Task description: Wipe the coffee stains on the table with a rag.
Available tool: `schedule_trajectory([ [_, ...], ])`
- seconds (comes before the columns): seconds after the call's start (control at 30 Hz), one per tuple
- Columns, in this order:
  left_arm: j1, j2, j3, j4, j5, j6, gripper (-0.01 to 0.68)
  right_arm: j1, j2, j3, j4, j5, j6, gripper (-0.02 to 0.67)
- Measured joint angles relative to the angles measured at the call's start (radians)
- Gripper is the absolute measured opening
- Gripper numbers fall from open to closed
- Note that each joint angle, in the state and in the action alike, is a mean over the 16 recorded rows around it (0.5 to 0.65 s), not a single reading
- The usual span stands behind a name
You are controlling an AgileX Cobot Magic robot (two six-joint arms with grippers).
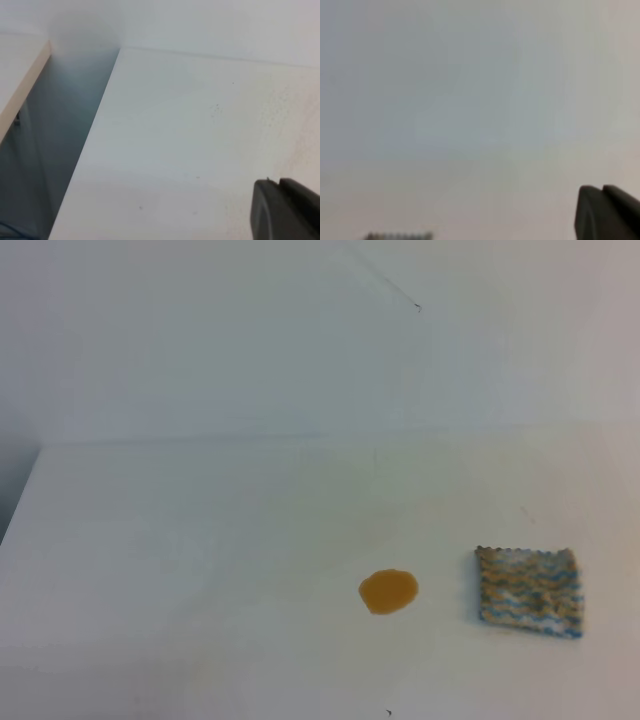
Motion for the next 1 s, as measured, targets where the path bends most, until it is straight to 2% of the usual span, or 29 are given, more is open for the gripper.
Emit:
schedule_trajectory([
  [0.27,0.000,0.000,0.000,0.000,0.000,0.000,0.001,0.022,0.378,-0.049,0.360,0.101,-0.438,0.017],
  [0.37,0.000,0.000,0.000,0.000,0.000,0.000,0.001,0.053,0.517,-0.051,0.498,0.090,-0.617,0.065],
  [0.5,0.000,0.000,0.000,0.000,0.000,0.000,0.001,0.115,0.694,-0.061,0.627,0.059,-0.780,0.168],
  [0.63,0.000,0.000,0.000,0.000,0.000,0.000,0.001,0.188,0.855,-0.086,0.693,0.020,-0.879,0.270],
  [0.8,0.000,0.000,0.000,0.000,0.002,0.000,0.001,0.265,1.031,-0.139,0.699,-0.037,-0.922,0.386],
  [0.9,0.000,0.000,0.000,0.000,0.005,0.000,0.001,0.292,1.117,-0.175,0.681,-0.071,-0.923,0.418],
  [1.0,0.000,0.000,0.000,0.000,0.007,0.000,0.001,0.306,1.188,-0.210,0.659,-0.094,-0.924,0.421],
])
